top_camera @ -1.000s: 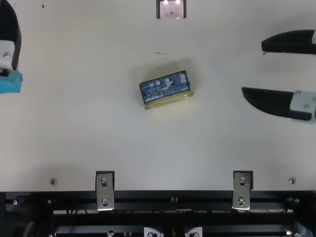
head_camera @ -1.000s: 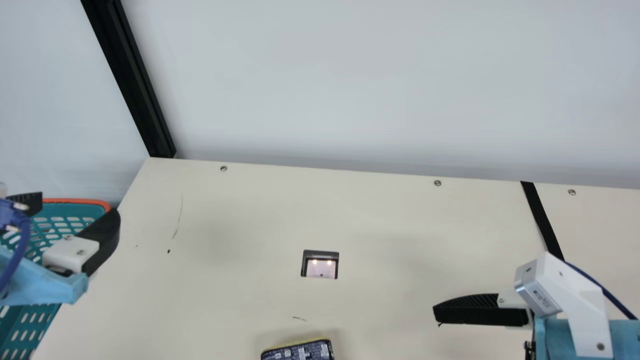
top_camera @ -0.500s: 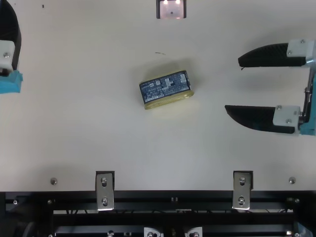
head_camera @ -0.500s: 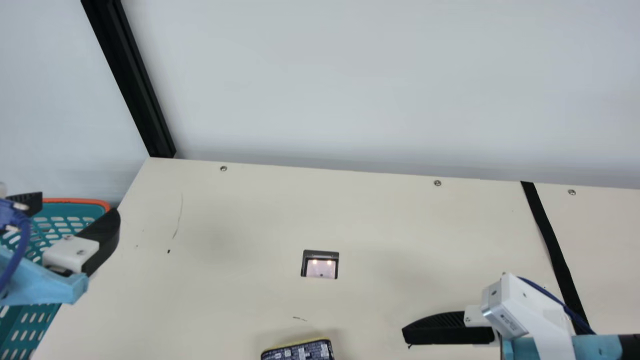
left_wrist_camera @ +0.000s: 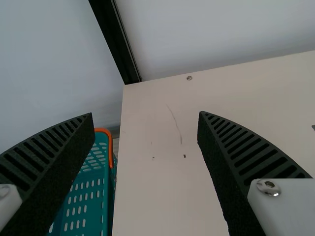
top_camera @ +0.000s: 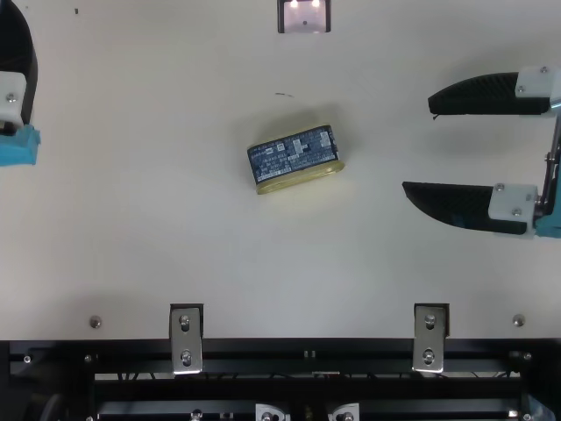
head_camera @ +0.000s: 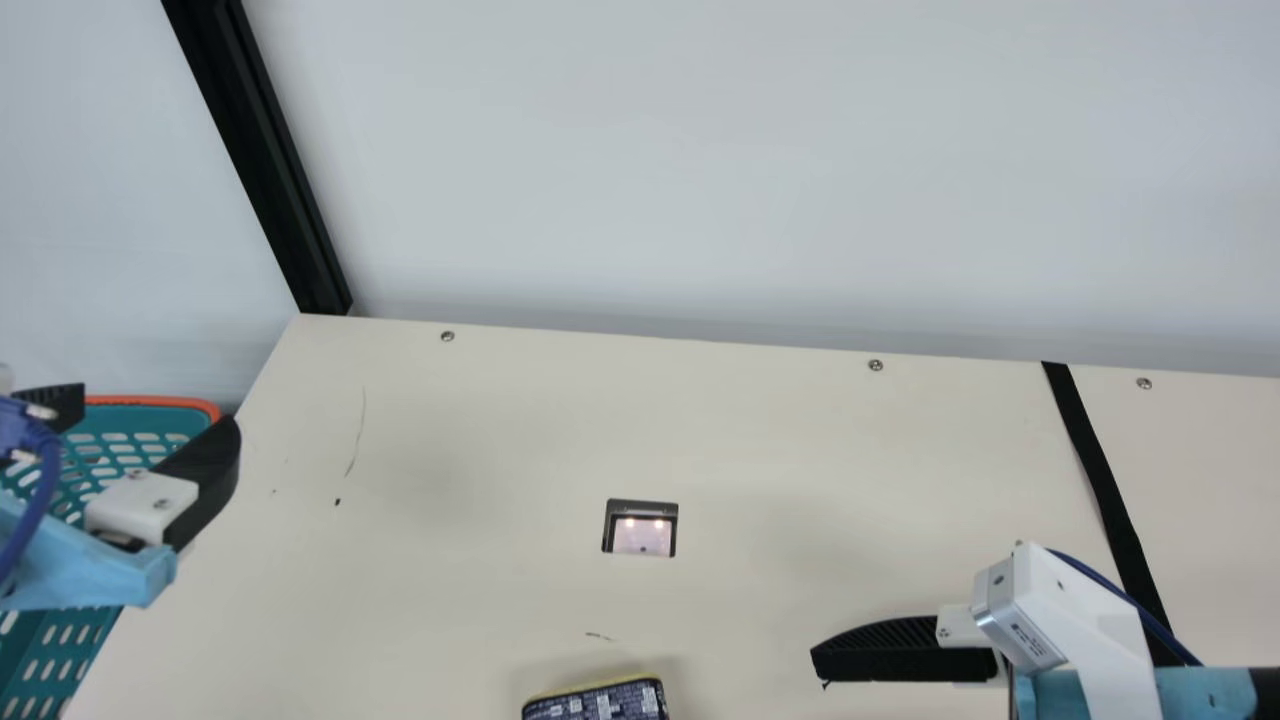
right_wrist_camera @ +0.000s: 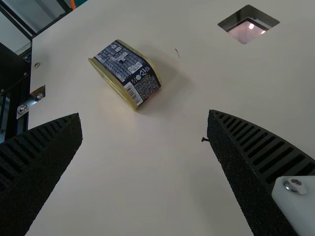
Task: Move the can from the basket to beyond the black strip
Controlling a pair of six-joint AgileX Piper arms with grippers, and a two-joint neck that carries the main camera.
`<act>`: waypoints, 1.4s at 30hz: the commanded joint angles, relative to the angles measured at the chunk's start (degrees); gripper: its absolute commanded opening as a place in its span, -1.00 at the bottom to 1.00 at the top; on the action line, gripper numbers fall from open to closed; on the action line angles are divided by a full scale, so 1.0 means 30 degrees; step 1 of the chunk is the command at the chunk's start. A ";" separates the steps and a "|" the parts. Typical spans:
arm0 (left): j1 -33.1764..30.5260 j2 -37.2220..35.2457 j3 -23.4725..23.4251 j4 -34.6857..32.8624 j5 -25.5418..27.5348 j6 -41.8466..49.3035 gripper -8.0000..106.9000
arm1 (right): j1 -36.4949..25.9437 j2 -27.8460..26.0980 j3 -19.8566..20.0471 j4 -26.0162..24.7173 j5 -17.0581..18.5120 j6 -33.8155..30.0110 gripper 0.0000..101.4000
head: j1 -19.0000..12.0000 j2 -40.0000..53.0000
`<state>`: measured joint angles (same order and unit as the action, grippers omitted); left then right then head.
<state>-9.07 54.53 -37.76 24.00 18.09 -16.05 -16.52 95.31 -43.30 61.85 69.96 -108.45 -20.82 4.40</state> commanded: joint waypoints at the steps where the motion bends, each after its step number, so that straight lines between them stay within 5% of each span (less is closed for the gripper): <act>1: 0.0000 0.0000 0.0000 0.0000 0.0000 0.0000 0.71 | 0.0279 -0.0148 -0.0228 0.0020 -0.0021 0.0496 1.00 | -0.0065 -0.0047; 22: 0.0000 0.0000 0.0000 0.0000 0.0000 0.0000 0.71 | -0.0718 0.1460 0.0462 -0.0493 -0.0021 -0.2834 1.00 | -0.0065 -0.0047; 42: 0.0000 0.0000 0.0000 0.0000 0.0000 0.0000 0.71 | -0.0010 0.0286 -0.0053 -0.0739 -0.0239 -0.1435 1.00 | -0.0065 -0.0047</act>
<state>-9.07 54.53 -37.76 24.00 18.09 -16.05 -16.97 97.08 -43.33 59.57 69.67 -113.67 -20.82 4.40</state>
